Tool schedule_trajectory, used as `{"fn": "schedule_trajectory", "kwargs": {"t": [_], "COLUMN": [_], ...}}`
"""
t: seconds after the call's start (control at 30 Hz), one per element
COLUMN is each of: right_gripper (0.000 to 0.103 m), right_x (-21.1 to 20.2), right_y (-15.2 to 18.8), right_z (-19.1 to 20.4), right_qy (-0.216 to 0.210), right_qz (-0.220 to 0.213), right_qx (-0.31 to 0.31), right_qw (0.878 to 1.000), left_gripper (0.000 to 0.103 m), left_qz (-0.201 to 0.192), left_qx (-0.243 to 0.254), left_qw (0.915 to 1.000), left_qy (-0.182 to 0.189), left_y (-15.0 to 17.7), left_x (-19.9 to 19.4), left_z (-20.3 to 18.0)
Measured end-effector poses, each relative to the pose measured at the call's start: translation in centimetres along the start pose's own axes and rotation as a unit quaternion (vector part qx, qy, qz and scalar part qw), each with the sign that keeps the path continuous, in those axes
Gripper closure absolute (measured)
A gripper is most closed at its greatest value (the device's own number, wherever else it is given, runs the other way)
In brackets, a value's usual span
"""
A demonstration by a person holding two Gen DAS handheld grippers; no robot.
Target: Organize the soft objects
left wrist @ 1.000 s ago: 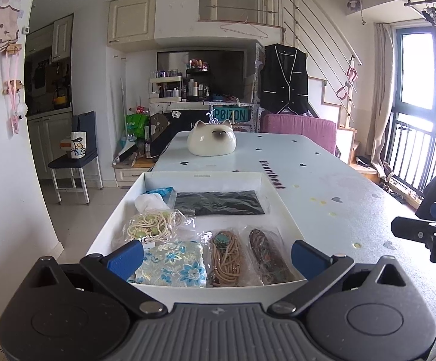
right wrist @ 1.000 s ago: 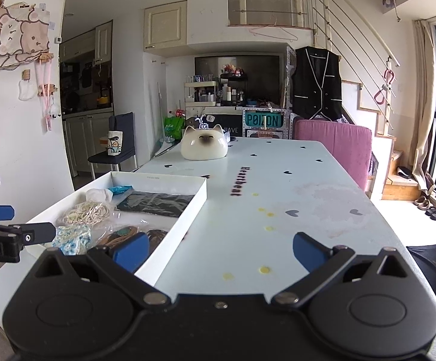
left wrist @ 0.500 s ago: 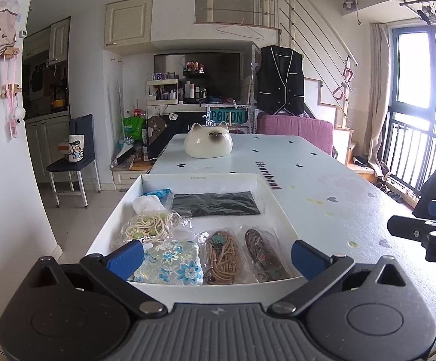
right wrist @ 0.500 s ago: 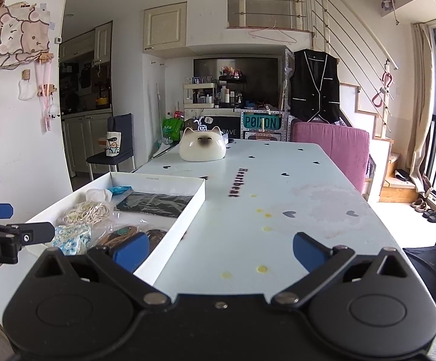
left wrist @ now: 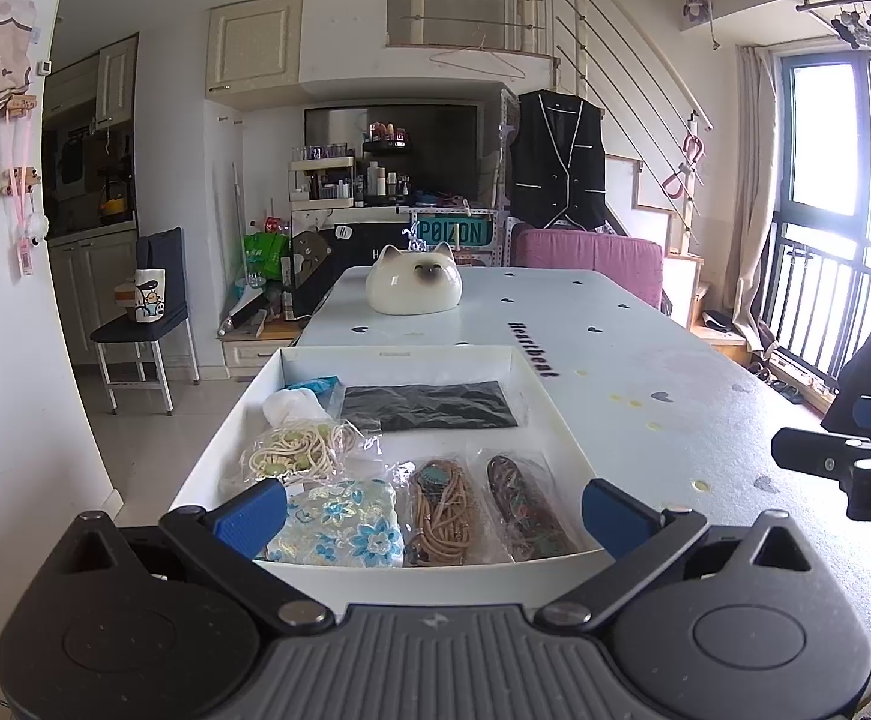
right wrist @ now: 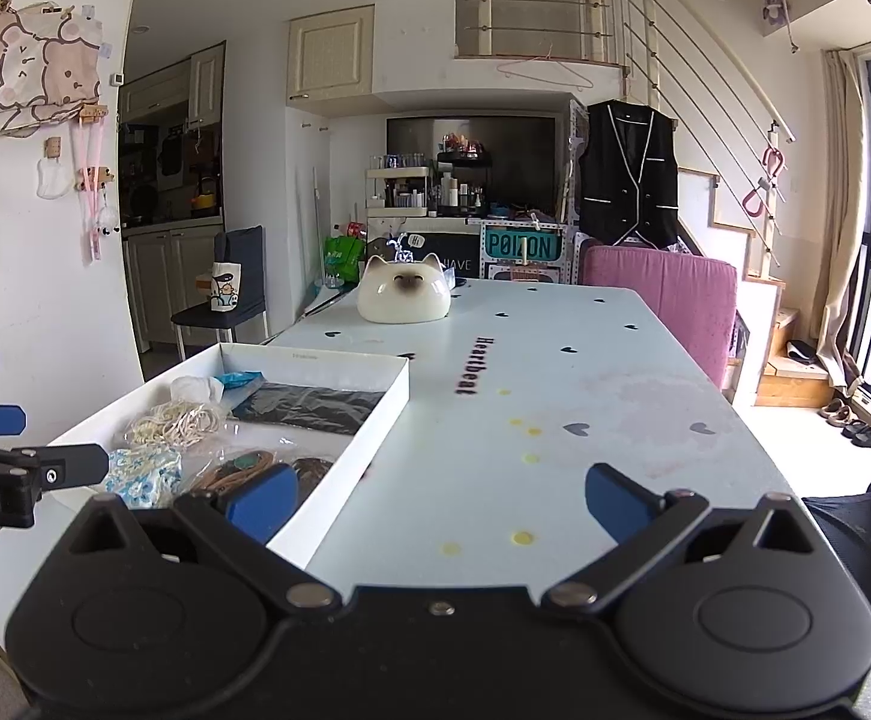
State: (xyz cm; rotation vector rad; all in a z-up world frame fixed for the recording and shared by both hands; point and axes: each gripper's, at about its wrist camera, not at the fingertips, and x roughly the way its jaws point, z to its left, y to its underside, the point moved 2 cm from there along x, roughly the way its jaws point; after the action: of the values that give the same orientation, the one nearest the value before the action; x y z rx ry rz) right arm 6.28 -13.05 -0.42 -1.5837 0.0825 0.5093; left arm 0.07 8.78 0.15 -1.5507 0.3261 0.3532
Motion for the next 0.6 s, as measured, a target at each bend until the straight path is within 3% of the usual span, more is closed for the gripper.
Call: {"fn": "schedule_trajectory", "kwargs": {"t": [0.6], "right_gripper": [0.000], "right_x": [-0.24], "right_y": [-0.13], "right_z": [-0.24], "right_qy": [0.002], "right_qz": [-0.002], "right_qx": [0.001], "right_qw": [1.000], "left_gripper": [0.000], "left_qz": [-0.001], "left_qx": [0.002], "left_qw": [1.0000], "left_qy": [0.003], "left_y": [0.07], "left_x": [-0.06], "left_z": [0.01]}}
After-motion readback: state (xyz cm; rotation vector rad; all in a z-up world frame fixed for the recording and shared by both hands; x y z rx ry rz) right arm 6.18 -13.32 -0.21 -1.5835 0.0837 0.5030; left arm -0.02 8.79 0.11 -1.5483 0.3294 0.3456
